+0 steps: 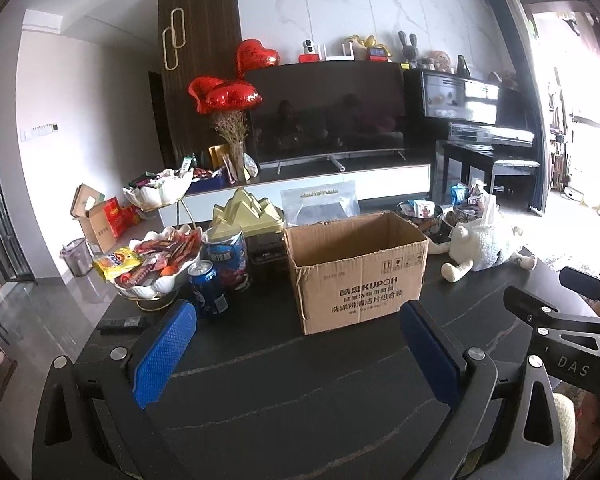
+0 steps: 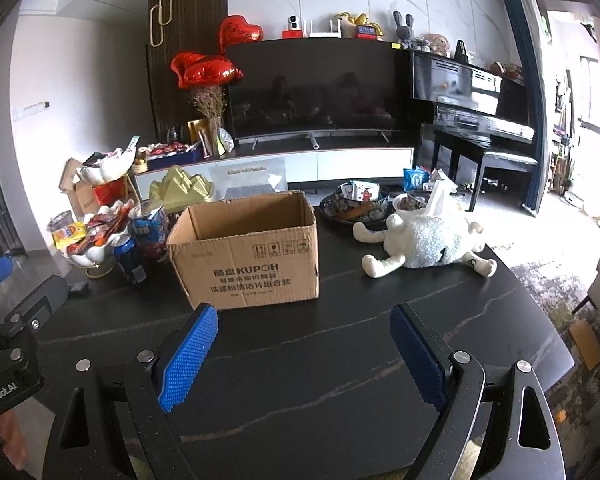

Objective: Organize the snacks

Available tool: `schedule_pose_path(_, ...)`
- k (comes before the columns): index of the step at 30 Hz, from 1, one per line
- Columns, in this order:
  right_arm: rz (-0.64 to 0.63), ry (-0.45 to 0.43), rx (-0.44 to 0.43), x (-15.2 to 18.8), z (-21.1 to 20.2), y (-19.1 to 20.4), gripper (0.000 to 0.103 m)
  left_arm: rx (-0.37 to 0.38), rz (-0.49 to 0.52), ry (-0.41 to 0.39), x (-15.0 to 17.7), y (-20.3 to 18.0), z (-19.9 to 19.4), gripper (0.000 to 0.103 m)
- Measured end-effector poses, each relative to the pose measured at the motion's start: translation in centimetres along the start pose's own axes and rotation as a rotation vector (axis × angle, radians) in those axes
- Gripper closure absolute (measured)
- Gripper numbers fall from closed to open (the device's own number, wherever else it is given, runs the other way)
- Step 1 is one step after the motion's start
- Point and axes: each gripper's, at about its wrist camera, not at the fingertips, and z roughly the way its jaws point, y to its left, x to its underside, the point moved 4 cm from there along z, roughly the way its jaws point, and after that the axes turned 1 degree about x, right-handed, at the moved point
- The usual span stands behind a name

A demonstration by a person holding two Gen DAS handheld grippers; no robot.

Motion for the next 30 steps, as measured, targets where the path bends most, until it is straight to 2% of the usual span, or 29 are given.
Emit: schedule_pose_path(30,-0.004,-0.013,-0.02,0.5,-1.0,0.5,0.014,0.007,0.002,-0.021,-0.1,-0.1,-1.2,0.0)
